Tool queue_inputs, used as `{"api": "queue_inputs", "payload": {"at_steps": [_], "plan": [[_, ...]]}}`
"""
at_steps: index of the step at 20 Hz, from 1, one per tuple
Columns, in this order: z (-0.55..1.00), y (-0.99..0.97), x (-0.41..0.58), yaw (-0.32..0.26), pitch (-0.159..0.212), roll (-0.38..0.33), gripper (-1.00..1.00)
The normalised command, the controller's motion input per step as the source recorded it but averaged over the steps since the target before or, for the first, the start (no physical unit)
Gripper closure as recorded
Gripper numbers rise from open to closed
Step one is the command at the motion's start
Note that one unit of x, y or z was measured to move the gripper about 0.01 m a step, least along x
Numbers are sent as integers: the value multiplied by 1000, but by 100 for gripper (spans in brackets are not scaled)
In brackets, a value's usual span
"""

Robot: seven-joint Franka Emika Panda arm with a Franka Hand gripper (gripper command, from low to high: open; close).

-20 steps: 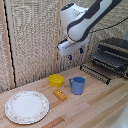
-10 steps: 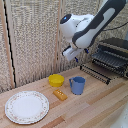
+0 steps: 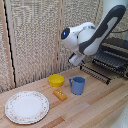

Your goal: Position your gripper near the tray handle while precisely lining it up. Firmly yet gently grip the handle, ensuring a strong hold. Slide the tray into the oven in a steady manner until it's entirely inside. Relinquish the handle as it sits within the oven and extract your gripper with care.

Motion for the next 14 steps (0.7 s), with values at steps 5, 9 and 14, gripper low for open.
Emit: {"api": "queue_inputs", "payload": {"at_steps": [5,9,14], "plan": [[-113,-703,0,109,0,-117,-100],[-26,-848,49,139,0,6,-100],[-76,-854,136,101,14,31,-100]]}}
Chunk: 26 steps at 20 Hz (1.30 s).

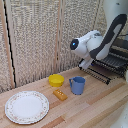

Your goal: Position your gripper near the tray handle while precisely lining it up. Firmly yet gently grip the handle, ensuring a strong hold. Slide the tray into the oven in a steady manner until it's entirely inside. Relinquish the handle as it sits within the oven and extract your gripper with care.

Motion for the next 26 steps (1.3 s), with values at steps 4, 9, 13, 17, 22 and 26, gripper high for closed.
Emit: {"api": "queue_inputs", "payload": {"at_steps": [4,9,13,17,22,26], "plan": [[-102,-722,191,45,23,14,-100],[-136,-498,59,29,17,3,-100],[-40,-309,-12,65,0,0,-100],[0,-260,-64,46,-1,0,100],[4,-191,-52,30,0,-1,100],[81,-315,-77,16,-4,0,100]]}}
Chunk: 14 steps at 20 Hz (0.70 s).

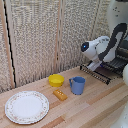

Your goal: Position your gripper near the tray handle while precisely lining it up. Firmly yet gently grip the handle, ensuring a strong hold. Slide the tray into the oven in a steady manner until it's entirely inside. Relinquish the handle as it sits within the oven and extract your gripper with care.

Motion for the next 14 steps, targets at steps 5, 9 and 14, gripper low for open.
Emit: {"api": "queue_inputs", "payload": {"at_steps": [5,9,14], "plan": [[351,-664,-28,0,-35,56,100],[633,-811,-15,0,-31,148,100],[667,-771,-4,1,-2,174,100]]}}
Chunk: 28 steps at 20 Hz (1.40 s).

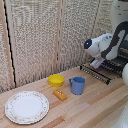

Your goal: Position your gripper near the tray handle while precisely lining it up. Firmly yet gently grip the handle, ensuring a strong hold. Slide the tray into the oven in a steady manner until it's entirely inside. Relinquish the handle as it sits within the oven and extract your gripper with care.

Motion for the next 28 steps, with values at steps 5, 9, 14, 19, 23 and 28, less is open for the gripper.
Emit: {"api": "queue_inputs", "payload": {"at_steps": [5,9,14,19,23,28], "plan": [[299,-943,-21,34,-1,52,100],[136,-1000,-67,44,-17,-1,100],[86,-938,-104,16,-25,-19,100],[65,-382,-126,-3,-52,-48,-100],[254,-109,-120,5,-22,-2,-100],[376,-33,-9,8,-35,7,-100]]}}
